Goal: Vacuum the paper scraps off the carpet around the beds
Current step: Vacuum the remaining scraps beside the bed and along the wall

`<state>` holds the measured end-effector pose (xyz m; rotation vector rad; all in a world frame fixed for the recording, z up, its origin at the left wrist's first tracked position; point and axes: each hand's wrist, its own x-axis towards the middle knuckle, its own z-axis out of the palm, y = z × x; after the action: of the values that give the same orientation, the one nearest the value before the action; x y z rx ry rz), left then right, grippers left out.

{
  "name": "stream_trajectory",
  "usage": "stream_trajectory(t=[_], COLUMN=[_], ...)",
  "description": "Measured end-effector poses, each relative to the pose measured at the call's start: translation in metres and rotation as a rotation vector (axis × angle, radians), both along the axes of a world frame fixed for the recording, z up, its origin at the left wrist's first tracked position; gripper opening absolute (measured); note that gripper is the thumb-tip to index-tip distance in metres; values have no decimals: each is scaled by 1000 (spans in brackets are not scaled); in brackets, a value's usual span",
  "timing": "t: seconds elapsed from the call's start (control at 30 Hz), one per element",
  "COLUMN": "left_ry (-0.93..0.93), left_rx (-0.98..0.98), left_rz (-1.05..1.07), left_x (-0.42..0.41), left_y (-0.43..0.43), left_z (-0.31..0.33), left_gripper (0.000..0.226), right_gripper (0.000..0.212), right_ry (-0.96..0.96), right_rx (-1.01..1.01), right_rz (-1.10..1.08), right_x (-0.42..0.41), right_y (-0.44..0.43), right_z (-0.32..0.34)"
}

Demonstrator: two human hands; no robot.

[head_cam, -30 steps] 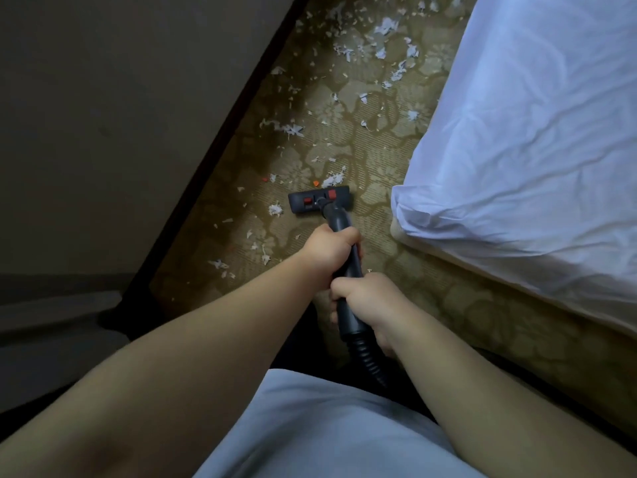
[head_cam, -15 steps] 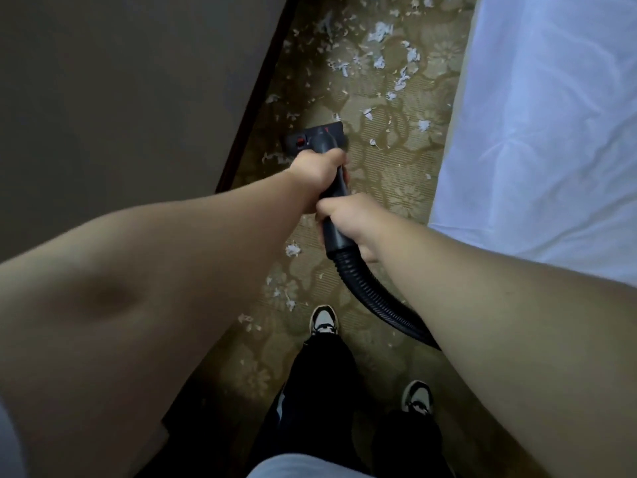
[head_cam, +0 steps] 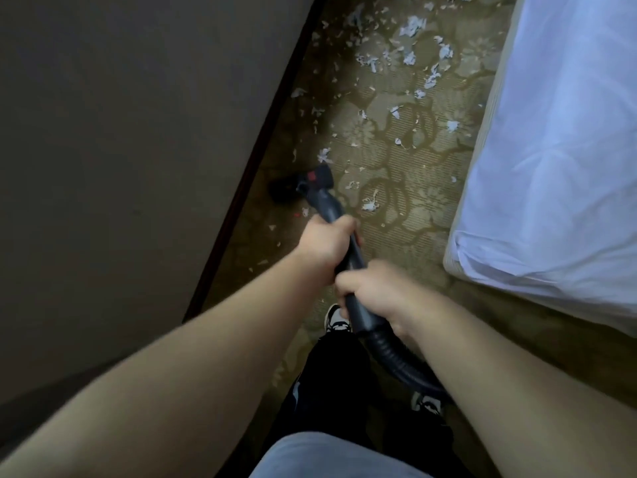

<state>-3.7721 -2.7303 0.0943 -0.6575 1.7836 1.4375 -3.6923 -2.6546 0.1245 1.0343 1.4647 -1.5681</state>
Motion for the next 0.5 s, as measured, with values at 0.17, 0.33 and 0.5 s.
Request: stream_trajectory(t=[0.17,0.33,0.5], left_ry=[-126,-247,-272], left_rx=[68,154,139], left_rz=[91,102,47], left_x=[84,144,175], left_y=[-17,-24,-6], left_z=[11,21,36], left_gripper=[13,24,12], right_gripper=[4,3,6], right_ry=[-91,-156,-170], right_rx=[-65,-89,-48], right_rz=[78,124,131], right_x=[74,124,160], right_y=[-2,3,15], right_z=[28,54,66])
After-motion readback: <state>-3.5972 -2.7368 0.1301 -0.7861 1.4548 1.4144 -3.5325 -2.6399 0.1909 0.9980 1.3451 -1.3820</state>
